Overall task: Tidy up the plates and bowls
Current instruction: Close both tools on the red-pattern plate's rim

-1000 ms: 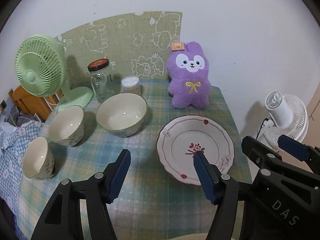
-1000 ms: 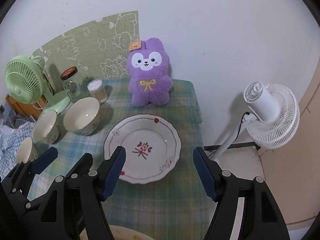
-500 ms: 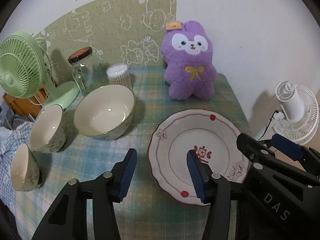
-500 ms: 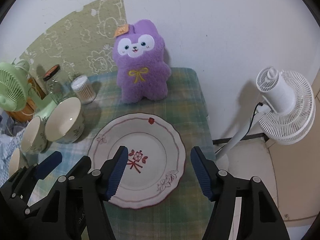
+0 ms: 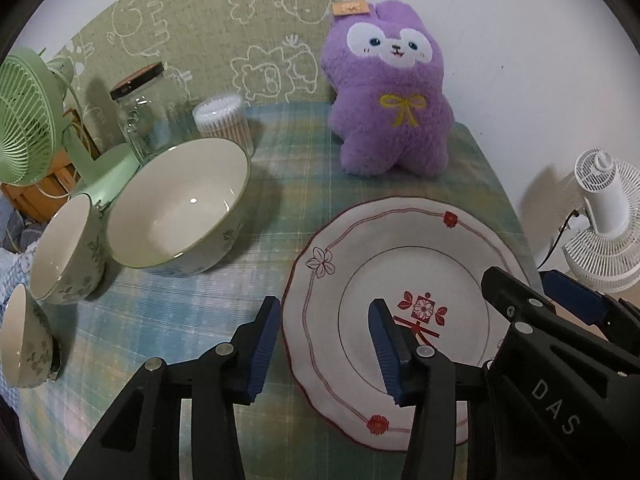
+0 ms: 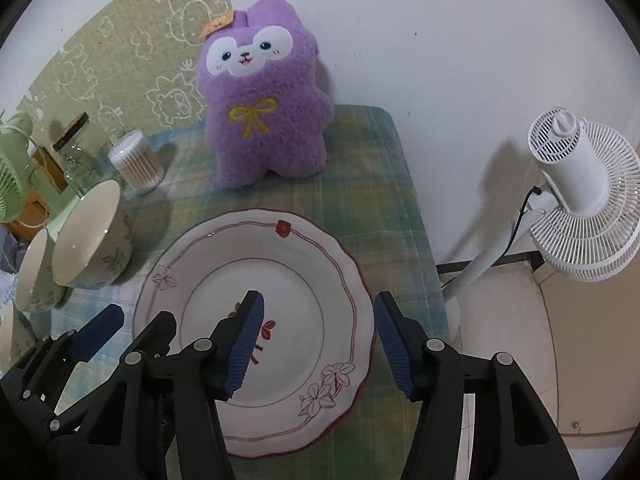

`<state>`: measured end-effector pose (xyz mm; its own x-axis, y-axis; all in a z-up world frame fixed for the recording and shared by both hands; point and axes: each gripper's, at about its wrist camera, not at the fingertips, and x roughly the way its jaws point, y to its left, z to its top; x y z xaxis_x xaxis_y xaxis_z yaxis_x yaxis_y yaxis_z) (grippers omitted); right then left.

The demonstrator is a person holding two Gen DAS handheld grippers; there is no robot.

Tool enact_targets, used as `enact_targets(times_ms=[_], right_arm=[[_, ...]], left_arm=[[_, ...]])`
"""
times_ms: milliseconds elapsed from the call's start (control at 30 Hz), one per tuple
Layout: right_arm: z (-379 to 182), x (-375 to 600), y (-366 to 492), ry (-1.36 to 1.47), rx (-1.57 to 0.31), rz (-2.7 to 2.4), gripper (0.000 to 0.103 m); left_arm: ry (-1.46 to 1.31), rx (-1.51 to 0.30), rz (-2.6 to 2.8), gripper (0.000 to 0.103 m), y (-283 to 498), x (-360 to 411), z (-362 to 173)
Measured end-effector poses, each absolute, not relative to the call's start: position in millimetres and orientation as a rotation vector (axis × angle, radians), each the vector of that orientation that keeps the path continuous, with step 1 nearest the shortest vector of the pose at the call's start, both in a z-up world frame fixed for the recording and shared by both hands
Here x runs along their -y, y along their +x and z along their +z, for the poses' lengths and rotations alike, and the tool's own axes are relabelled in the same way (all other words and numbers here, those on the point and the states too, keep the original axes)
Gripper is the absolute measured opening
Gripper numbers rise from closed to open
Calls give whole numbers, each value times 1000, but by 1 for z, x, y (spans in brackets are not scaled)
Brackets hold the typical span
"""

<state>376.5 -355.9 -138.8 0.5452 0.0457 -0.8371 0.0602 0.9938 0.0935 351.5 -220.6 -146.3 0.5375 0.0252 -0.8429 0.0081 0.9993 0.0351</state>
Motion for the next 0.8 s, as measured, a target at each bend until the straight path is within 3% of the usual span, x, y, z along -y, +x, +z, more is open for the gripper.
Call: enact_targets(times_ms=[133, 233, 800], right_arm=[[-147, 357, 380, 115, -1013, -13, 55], [-150, 357, 382, 102, -1010, -24, 47], [-151, 357, 394, 75, -1013, -28, 46]], left_arm=[[46, -1020, 6, 42, 356, 222, -154], [69, -1011, 3, 40, 358, 225, -154], [74, -999, 68, 39, 368, 216, -151]])
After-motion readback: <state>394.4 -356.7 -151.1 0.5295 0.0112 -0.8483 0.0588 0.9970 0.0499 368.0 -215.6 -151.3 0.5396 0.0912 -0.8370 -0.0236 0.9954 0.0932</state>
